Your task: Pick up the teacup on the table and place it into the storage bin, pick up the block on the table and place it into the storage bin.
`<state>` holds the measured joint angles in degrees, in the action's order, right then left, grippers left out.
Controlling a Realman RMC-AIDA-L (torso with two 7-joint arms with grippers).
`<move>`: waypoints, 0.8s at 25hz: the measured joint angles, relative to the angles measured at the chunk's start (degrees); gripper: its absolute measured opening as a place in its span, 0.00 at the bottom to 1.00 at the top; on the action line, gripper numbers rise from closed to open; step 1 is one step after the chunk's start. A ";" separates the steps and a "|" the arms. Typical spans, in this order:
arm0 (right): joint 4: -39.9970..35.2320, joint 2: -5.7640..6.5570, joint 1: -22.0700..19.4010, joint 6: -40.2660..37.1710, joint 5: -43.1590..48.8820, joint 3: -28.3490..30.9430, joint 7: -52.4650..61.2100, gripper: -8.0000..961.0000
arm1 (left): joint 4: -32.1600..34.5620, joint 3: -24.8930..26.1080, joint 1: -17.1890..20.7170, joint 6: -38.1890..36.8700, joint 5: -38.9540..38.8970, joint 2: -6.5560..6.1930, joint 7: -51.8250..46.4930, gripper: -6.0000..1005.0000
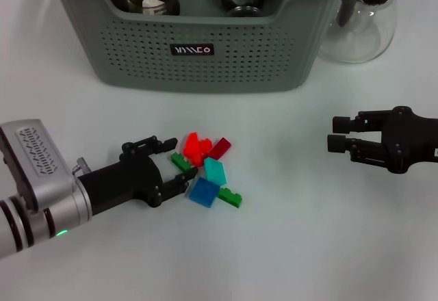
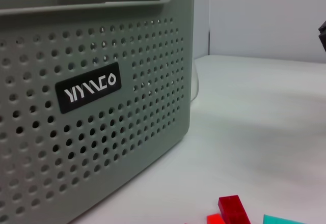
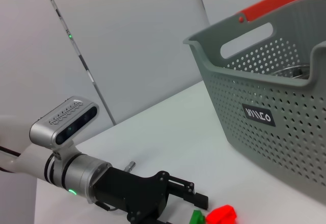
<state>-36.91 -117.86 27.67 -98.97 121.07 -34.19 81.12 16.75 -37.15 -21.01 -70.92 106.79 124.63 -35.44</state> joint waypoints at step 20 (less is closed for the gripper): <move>0.00 0.31 -0.28 -0.30 -0.20 0.00 0.00 0.45 | 10.88 -0.01 3.74 -15.51 1.22 -2.04 -15.56 0.41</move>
<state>-36.91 -117.56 27.39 -99.27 120.87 -34.19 81.12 27.63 -37.17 -17.27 -86.42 108.01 122.59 -51.00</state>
